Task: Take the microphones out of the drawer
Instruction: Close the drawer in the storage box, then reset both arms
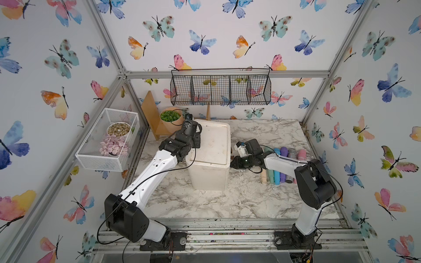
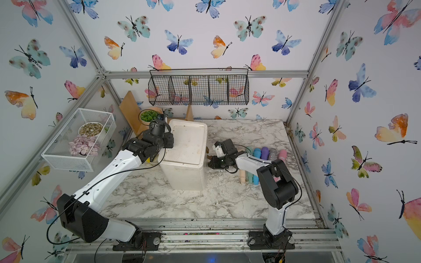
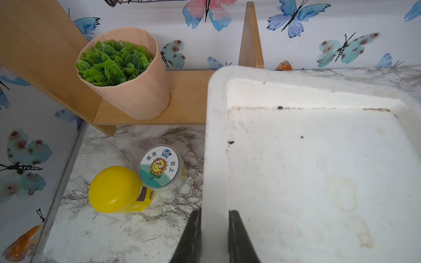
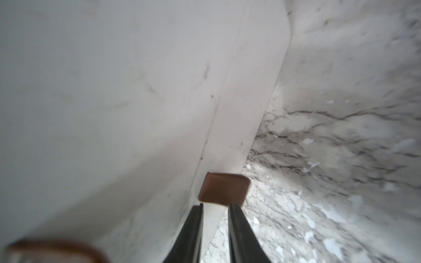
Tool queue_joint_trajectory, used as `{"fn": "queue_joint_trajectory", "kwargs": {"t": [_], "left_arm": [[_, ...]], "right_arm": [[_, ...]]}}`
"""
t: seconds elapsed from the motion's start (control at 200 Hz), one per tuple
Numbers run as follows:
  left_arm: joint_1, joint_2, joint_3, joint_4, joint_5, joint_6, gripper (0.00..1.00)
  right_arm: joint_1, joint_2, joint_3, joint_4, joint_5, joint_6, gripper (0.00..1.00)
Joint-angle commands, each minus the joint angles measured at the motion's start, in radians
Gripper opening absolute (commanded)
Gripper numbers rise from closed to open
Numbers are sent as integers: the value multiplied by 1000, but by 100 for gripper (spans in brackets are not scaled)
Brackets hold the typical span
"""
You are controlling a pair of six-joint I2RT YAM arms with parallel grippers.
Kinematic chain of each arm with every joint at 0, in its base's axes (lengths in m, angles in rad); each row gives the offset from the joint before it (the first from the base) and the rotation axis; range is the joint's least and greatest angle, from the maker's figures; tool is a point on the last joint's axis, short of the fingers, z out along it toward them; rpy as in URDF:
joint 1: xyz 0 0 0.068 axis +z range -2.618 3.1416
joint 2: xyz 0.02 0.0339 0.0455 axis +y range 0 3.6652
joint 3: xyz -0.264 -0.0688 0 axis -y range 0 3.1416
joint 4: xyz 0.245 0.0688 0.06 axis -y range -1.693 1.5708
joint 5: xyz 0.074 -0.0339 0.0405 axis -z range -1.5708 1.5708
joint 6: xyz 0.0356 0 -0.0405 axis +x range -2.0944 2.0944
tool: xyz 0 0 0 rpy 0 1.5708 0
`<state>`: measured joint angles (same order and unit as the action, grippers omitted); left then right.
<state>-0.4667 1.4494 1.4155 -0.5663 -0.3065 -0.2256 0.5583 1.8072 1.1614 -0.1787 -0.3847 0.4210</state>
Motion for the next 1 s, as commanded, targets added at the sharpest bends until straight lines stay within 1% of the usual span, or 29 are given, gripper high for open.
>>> {"fn": "queue_joint_trajectory", "kwargs": {"t": [0.0, 0.115, 0.185, 0.255, 0.295, 0.315, 0.375, 0.4, 0.491, 0.581, 0.666, 0.761, 0.896, 0.996], "left_arm": [[-16, 26, 6, -16, 23, 4, 34], [-14, 2, 20, -9, 2, 7, 62], [-10, -15, 32, -7, -19, 7, 75], [6, -33, 42, -10, -22, 5, 83], [19, -50, 45, -11, -23, 2, 86], [25, -58, 43, -11, -25, 0, 89], [56, -88, 35, -5, -20, -3, 92], [68, -100, 29, -1, -19, -6, 95], [136, -151, -19, 27, 7, -7, 100], [227, -198, -95, 63, 69, -13, 99], [291, -240, -207, 123, 76, -24, 99], [326, -281, -351, 210, 55, -24, 99], [364, -316, -536, 351, 18, -5, 98], [399, -336, -698, 524, 12, 30, 98]], "right_arm": [[9, -83, 41, -111, 294, -113, 33], [8, -138, 37, -139, 495, -164, 39], [8, -165, 27, -139, 616, -195, 41], [6, -182, 19, -146, 752, -217, 43], [2, -189, 12, -147, 818, -229, 44], [0, -195, 7, -146, 843, -237, 44], [-15, -208, -9, -134, 895, -255, 45], [-23, -215, -17, -128, 910, -258, 45], [-64, -247, -51, -103, 928, -257, 46], [-108, -304, -121, -22, 918, -264, 46], [-164, -371, -205, 81, 882, -264, 46], [-235, -417, -295, 171, 834, -263, 46], [-290, -455, -414, 289, 829, -307, 46], [-308, -512, -579, 528, 821, -360, 45]]}}
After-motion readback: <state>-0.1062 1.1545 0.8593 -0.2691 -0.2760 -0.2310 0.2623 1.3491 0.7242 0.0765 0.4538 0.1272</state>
